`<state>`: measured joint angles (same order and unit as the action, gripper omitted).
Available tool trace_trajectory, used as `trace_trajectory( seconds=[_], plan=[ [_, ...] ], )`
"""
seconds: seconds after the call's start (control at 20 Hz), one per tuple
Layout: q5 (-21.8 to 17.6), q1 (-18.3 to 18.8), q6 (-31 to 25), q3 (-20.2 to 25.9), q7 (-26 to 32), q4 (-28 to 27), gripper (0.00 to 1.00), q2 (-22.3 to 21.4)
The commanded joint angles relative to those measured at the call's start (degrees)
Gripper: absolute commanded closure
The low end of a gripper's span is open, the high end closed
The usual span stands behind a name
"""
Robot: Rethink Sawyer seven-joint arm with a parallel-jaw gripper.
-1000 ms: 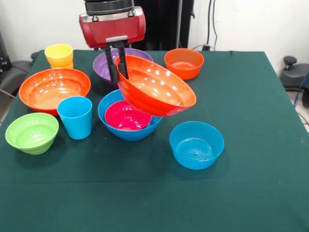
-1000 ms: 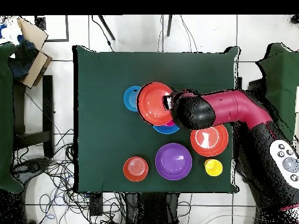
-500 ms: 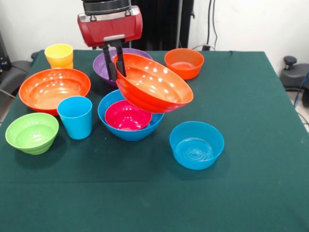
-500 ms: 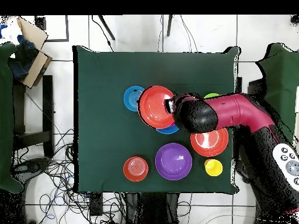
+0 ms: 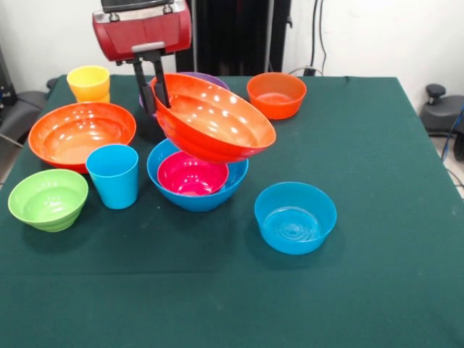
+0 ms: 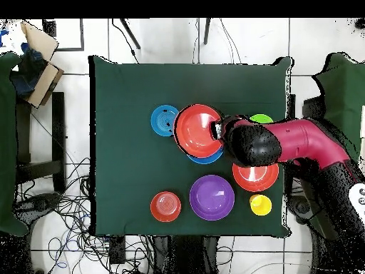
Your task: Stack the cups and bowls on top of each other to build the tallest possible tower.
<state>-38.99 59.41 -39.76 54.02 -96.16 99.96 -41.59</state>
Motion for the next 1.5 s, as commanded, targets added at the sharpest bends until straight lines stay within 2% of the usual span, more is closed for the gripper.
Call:
trace_trajectory(
  seconds=[0.05, 0.2, 0.25, 1.2, 1.5],
  plan=[
    [-2.47, -0.36, -1.75, 2.49, 15.47, 1.50, 1.00, -0.22],
    [-3.20, -0.56, -1.15, 2.49, 15.13, 1.45, 1.00, -0.17],
    [-3.32, -0.65, -1.13, 2.34, 14.87, 1.43, 0.00, -0.24],
    [-3.31, -4.37, -1.81, 0.59, 10.46, 0.81, 0.00, -2.41],
    [-3.65, -6.79, 0.77, -0.68, 5.08, 2.60, 0.00, -5.12]
  ],
)
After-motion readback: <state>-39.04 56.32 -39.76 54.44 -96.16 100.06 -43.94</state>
